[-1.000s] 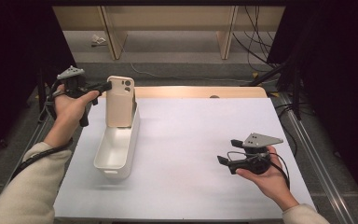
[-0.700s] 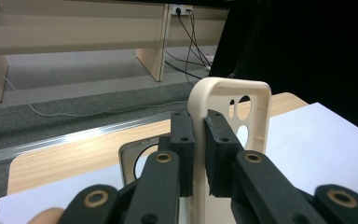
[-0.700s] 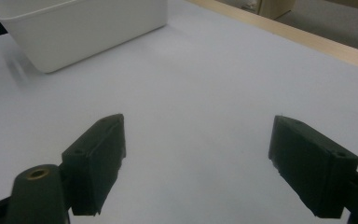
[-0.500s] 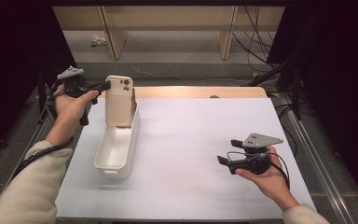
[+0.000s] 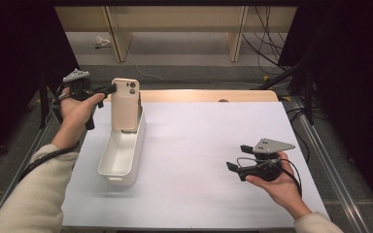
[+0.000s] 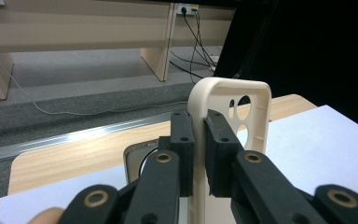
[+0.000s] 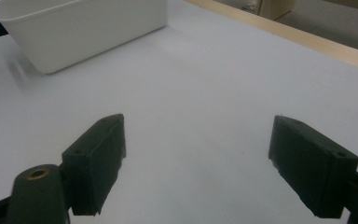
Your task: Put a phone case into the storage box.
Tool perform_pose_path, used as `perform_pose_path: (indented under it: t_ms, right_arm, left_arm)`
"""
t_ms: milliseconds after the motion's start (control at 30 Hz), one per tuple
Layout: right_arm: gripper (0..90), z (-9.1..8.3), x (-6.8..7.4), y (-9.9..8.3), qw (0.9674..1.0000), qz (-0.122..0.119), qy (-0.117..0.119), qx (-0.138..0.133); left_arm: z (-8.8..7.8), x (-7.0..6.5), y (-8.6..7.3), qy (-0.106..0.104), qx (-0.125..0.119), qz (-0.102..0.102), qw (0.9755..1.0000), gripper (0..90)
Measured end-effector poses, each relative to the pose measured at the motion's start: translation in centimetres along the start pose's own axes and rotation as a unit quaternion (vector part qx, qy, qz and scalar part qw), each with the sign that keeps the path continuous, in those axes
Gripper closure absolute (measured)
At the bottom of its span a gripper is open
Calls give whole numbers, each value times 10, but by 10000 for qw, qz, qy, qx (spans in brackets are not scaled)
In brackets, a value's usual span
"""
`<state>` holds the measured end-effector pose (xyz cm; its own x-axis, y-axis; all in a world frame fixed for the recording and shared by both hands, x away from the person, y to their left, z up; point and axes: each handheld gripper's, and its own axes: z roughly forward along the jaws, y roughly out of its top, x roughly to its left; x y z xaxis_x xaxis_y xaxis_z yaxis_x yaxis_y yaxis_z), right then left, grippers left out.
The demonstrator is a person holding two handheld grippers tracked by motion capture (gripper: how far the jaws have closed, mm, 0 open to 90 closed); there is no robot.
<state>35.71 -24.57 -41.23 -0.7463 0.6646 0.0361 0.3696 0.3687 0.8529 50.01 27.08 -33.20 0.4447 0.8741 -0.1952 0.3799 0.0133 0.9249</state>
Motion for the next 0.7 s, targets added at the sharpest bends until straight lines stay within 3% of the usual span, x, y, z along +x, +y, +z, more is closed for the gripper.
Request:
perform_pose_path:
  t_ms: [700]
  right_arm:
    - [198,0,0,0,10000,19,9,-13]
  left_arm:
    - [11,2,-1,74,29,-5,10000,828]
